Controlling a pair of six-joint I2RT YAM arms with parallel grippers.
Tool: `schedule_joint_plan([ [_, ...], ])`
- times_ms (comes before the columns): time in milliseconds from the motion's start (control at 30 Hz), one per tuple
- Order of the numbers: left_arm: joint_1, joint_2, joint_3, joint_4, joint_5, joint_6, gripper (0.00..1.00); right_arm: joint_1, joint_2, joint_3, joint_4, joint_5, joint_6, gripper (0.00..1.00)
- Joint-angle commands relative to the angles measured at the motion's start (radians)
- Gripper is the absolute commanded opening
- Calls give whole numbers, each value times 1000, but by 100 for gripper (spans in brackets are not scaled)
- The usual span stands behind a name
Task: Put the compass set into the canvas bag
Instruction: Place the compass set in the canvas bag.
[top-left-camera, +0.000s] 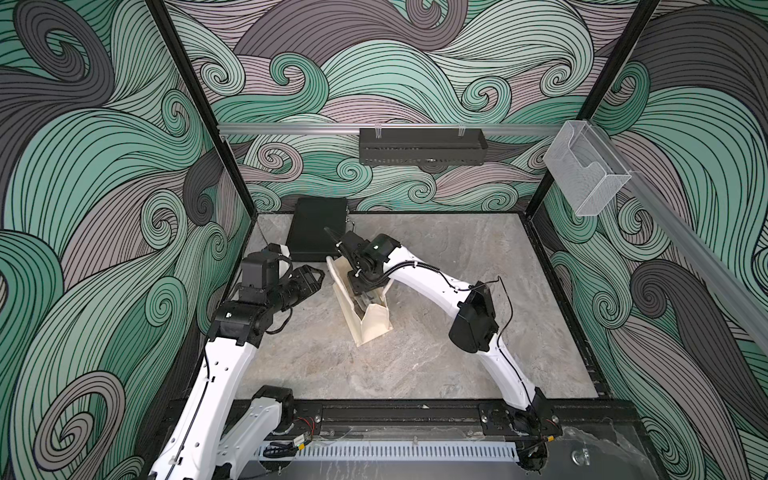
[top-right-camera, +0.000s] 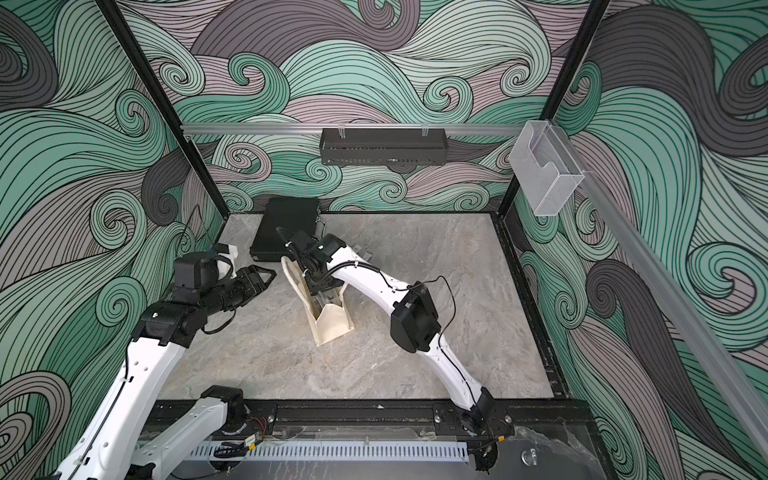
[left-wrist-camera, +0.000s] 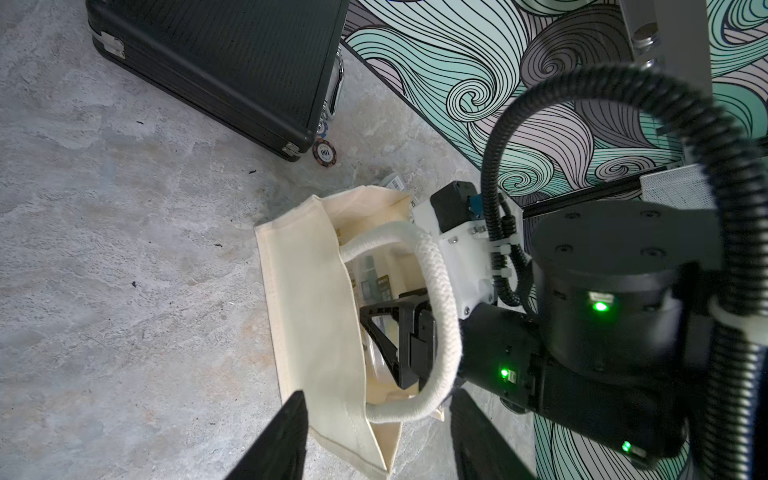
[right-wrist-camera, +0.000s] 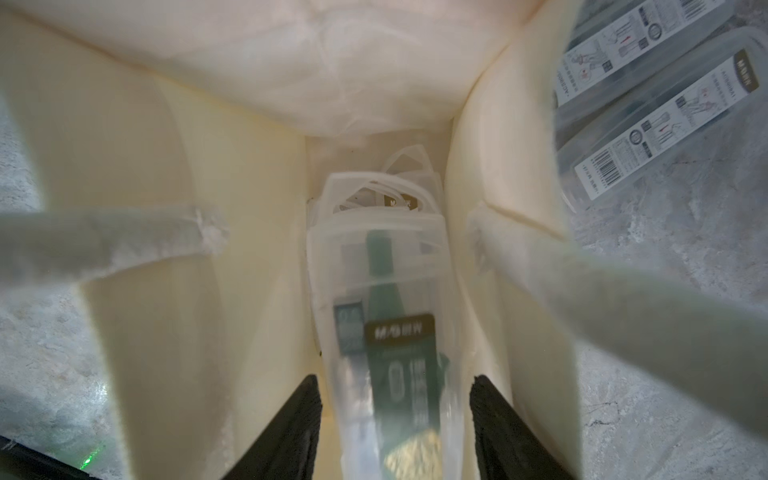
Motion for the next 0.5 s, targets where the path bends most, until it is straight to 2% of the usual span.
schedule_joint_plan([
  [0,-15,10,20,-11,-11,17,57,8,-68,38,-43,7,17,65],
  [133,-36,42,48,-10,-13,26,57,7,-142,69,-43,35,-6,74],
  [367,-79,94,102,-8,-24,39,57,-11,-289,137,-37,229,-50,78],
  [467,-92,109,123,2,-23,40,57,-55,-329,154,-32,236,-43,78],
])
